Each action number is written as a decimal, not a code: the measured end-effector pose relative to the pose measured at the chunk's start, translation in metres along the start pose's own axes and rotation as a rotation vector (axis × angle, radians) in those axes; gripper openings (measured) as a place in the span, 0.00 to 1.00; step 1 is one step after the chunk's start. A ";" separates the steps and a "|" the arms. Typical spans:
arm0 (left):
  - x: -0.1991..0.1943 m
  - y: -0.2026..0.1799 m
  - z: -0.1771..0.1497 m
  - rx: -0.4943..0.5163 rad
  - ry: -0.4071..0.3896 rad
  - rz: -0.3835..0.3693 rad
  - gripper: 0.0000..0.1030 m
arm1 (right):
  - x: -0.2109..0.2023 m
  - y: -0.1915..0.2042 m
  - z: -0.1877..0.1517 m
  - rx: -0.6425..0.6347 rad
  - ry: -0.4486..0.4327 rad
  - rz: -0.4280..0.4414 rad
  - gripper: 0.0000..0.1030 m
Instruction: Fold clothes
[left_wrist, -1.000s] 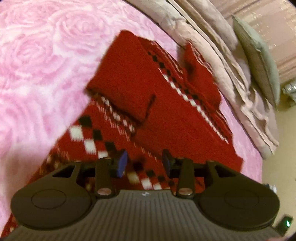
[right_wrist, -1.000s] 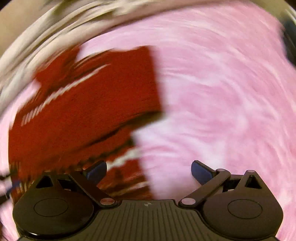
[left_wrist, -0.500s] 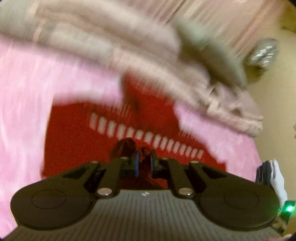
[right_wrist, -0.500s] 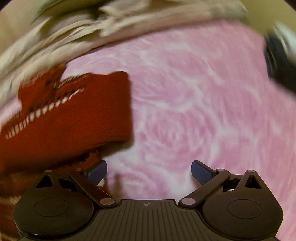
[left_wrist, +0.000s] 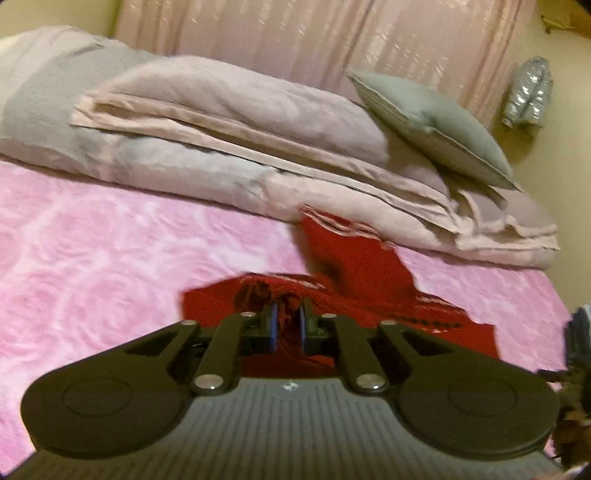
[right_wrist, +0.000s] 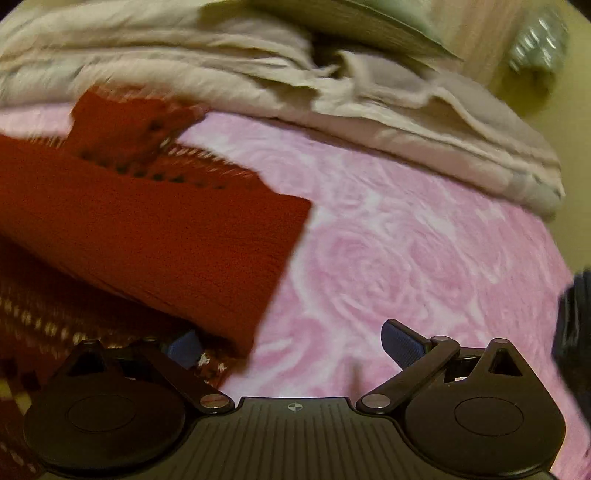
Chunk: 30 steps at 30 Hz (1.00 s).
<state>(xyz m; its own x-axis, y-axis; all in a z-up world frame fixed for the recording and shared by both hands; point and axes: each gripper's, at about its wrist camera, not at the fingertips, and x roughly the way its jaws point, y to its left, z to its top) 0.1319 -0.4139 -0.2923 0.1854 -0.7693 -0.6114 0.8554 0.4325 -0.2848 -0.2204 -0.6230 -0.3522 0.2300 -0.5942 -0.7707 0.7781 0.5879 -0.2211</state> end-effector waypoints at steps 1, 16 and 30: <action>0.001 0.007 -0.002 -0.005 0.011 0.019 0.08 | 0.003 -0.003 -0.001 0.020 0.024 0.010 0.97; 0.016 0.019 -0.012 -0.038 0.109 0.117 0.11 | -0.033 -0.032 0.029 0.243 0.016 0.269 0.84; 0.077 0.028 0.014 -0.103 0.230 -0.018 0.23 | 0.054 -0.036 0.081 0.330 0.154 0.395 0.66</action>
<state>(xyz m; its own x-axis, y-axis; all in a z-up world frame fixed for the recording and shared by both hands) 0.1769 -0.4677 -0.3373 0.0458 -0.6549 -0.7543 0.8017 0.4746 -0.3634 -0.1892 -0.7206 -0.3372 0.4736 -0.2605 -0.8413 0.7977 0.5319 0.2843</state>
